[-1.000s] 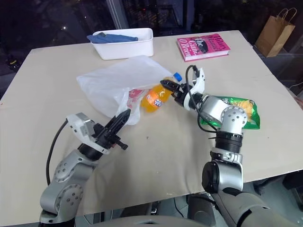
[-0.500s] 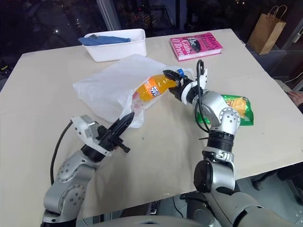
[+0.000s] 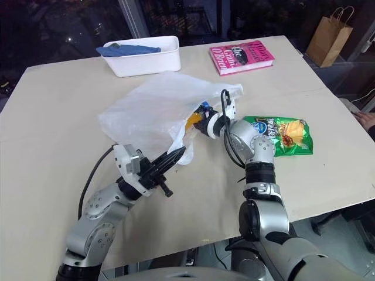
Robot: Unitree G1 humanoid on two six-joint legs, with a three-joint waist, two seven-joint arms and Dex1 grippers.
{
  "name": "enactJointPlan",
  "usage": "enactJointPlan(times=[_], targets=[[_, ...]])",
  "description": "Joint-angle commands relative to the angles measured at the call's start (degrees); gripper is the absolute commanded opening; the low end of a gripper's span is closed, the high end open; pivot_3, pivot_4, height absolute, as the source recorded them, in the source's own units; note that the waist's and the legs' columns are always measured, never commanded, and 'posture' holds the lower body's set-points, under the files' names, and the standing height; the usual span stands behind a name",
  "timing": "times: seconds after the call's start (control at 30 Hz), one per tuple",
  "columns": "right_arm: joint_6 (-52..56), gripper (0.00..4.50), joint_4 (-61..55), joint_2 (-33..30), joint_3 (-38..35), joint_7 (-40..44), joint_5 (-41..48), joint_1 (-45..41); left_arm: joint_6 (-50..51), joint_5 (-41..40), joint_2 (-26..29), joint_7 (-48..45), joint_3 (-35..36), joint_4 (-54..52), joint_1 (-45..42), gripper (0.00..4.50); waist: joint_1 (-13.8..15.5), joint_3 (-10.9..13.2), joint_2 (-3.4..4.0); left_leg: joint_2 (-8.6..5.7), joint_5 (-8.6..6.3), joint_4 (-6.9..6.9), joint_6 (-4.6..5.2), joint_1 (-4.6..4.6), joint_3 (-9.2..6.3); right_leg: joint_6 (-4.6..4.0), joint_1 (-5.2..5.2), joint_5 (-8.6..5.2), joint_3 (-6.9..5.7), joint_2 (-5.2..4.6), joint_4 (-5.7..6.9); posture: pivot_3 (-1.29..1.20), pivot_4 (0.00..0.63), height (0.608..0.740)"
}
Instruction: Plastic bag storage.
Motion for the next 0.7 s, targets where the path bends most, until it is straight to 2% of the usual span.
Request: enactJointPlan(times=[0.03,0.07,0.1,0.13,0.17,0.33,0.4,0.53,0.7], targets=[[0.6,3.1,0.76,7.53,2.34,6.04,-1.16,-6.44,-0.14,-0.44,0.34,0.26,0.6,-1.5,-0.31,0.0,0.01,0.0,0.0,0.01,0.0,0.0,0.0,0.0,0.0,0.0,0.0,0.0,0.0,0.0,0.0,0.0,0.15,0.74],[1.33,3.61,1.53,6.98,3.75,7.71,-2.97,-6.95,0.04,-0.24,0.18,0.86,0.55,-1.81,-0.55,0.0,-0.02,0.0,0.0,0.01,0.0,0.0,0.0,0.0,0.0,0.0,0.0,0.0,0.0,0.0,0.0,0.0,0.15,0.74],[1.84,3.85,2.15,6.56,4.68,9.0,-4.32,-7.36,0.17,-0.13,0.08,1.28,0.5,-2.01,-0.73,0.0,-0.04,0.0,0.0,0.0,0.0,0.0,0.0,0.0,0.01,0.0,-0.01,0.0,0.02,0.0,0.0,0.0,0.15,0.74],[2.21,4.35,2.47,5.56,6.09,10.57,-6.62,-7.47,0.49,-0.01,-0.09,1.92,0.38,-2.3,-1.15,0.0,-0.04,0.0,0.0,0.0,0.0,0.0,0.0,0.02,0.02,0.0,0.0,0.0,0.02,0.0,0.01,0.0,0.15,0.74],[2.36,4.43,2.72,4.88,6.89,11.77,-8.29,-7.55,0.72,0.04,-0.17,2.3,0.3,-2.46,-1.43,0.0,-0.03,0.0,0.0,0.0,0.0,0.0,0.0,0.02,0.01,0.0,0.0,0.0,0.02,0.0,0.02,0.0,0.15,0.74],[-0.16,4.43,-0.28,-1.84,14.3,24.06,-23.19,-6.08,2.67,-0.12,-0.35,4.6,-0.05,-3.61,-3.38,0.0,0.07,-0.01,0.0,-0.02,0.0,0.02,0.0,0.02,0.0,0.0,0.0,0.0,0.02,-0.01,0.05,0.0,0.15,0.74],[0.85,4.43,-1.69,-4.13,14.19,27.58,-25.31,-5.12,3.14,-0.19,-0.31,5.24,0.03,-3.88,-3.74,0.0,0.34,-0.01,0.0,-0.03,0.0,0.03,0.0,0.01,-0.01,0.0,0.0,0.0,0.02,-0.02,0.05,0.0,0.15,0.74],[-0.19,4.43,-7.78,-12.5,16.64,37.67,-32.13,-0.31,3.74,-0.69,-0.26,6.03,0.84,-4.08,-3.99,0.0,0.61,-0.03,-0.02,-0.04,0.0,0.07,0.0,-0.02,-0.07,0.0,0.04,0.0,-0.03,-0.08,-0.01,0.0,0.15,0.74],[1.44,4.43,-19.49,-23.16,15.37,49.46,-32.77,8.06,4.18,-1.91,0.15,6.21,2.87,-3.99,-3.67,0.0,0.37,-0.02,-0.01,-0.05,0.0,0.03,0.0,-0.05,-0.06,0.0,0.02,0.0,-0.04,-0.07,-0.07,0.0,0.15,0.74]])
